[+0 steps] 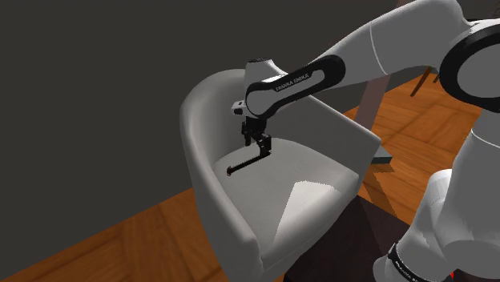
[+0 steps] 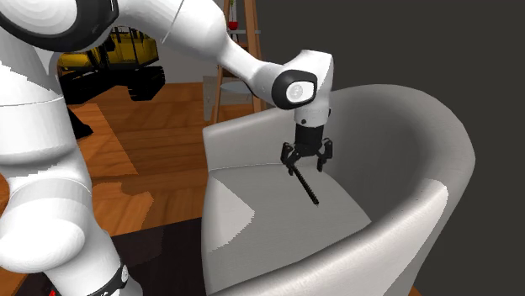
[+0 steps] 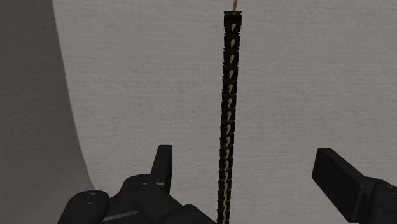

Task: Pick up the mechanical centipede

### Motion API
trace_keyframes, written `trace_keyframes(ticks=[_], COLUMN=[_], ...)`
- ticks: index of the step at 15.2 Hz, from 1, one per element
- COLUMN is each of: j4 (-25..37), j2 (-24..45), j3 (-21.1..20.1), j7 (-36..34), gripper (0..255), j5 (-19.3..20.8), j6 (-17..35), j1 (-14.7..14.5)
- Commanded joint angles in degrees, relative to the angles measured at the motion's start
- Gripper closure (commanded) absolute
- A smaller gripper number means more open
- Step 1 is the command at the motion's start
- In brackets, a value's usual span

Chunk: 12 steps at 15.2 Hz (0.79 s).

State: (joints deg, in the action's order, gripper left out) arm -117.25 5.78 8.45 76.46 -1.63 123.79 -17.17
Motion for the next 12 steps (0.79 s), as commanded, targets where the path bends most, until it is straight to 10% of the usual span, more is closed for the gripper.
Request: trace_keyframes(ticks=[1, 8, 9, 12], j4=[0.03, -1.82, -1.86, -1.86], j2=[1.32, 3.45, 3.41, 3.41], j3=[-0.11, -0.2, -0.2, -0.2], j7=[1.12, 1.47, 1.47, 1.47], gripper=[0, 0, 255, 255], j5=[-0.27, -0.75, -0.74, -0.74], j6=[1.34, 5.3, 5.3, 5.29], j1=[0.03, 0.11, 0.12, 0.11])
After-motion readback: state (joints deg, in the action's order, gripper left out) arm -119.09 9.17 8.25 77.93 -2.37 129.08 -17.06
